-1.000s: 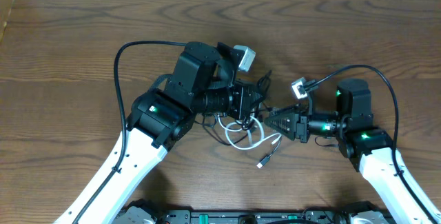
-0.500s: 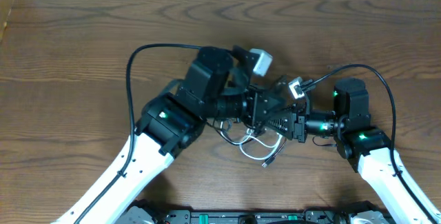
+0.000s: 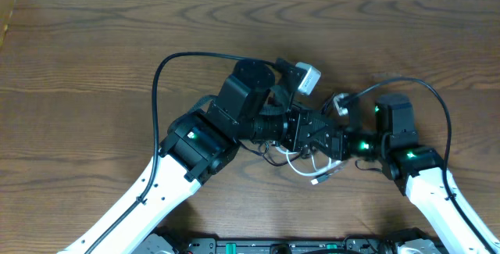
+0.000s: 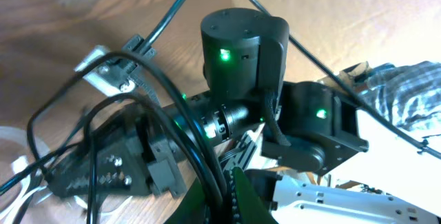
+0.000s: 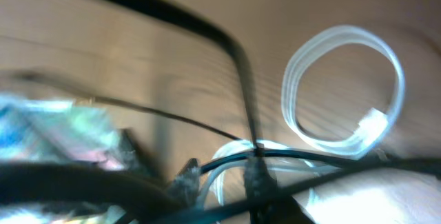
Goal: Untangle cables
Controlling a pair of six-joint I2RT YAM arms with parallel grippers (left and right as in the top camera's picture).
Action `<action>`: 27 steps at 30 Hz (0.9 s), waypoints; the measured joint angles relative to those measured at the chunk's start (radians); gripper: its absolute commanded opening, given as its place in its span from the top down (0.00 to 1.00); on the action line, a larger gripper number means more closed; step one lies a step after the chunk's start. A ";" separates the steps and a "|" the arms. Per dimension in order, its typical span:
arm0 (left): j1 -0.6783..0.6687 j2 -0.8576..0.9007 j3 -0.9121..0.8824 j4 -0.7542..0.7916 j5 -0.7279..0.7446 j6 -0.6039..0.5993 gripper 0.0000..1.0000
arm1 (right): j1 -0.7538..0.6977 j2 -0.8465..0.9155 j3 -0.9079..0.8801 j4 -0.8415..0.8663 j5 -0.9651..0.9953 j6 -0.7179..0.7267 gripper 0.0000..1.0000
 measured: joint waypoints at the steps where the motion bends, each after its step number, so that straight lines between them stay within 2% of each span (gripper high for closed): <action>1: 0.000 0.000 0.000 -0.018 -0.007 0.002 0.93 | 0.001 0.000 0.000 -0.048 0.061 0.002 0.66; 3: 0.000 0.000 0.000 -0.065 -0.030 0.009 0.93 | 0.002 0.000 -0.001 -0.143 0.221 0.006 0.62; 8: 0.000 0.000 0.000 -0.209 -0.140 0.034 0.93 | -0.006 0.000 -0.001 -0.303 0.618 0.064 0.61; 12: 0.035 -0.001 0.000 -0.285 -0.222 0.061 0.93 | -0.035 0.000 -0.001 -0.351 0.808 0.108 0.62; 16: 0.142 -0.027 0.000 -0.326 -0.277 0.094 0.93 | -0.088 0.000 -0.001 -0.369 0.908 0.130 0.64; 27: 0.492 -0.201 0.000 -0.338 -0.317 0.123 0.93 | -0.261 0.000 -0.001 -0.376 0.981 0.146 0.62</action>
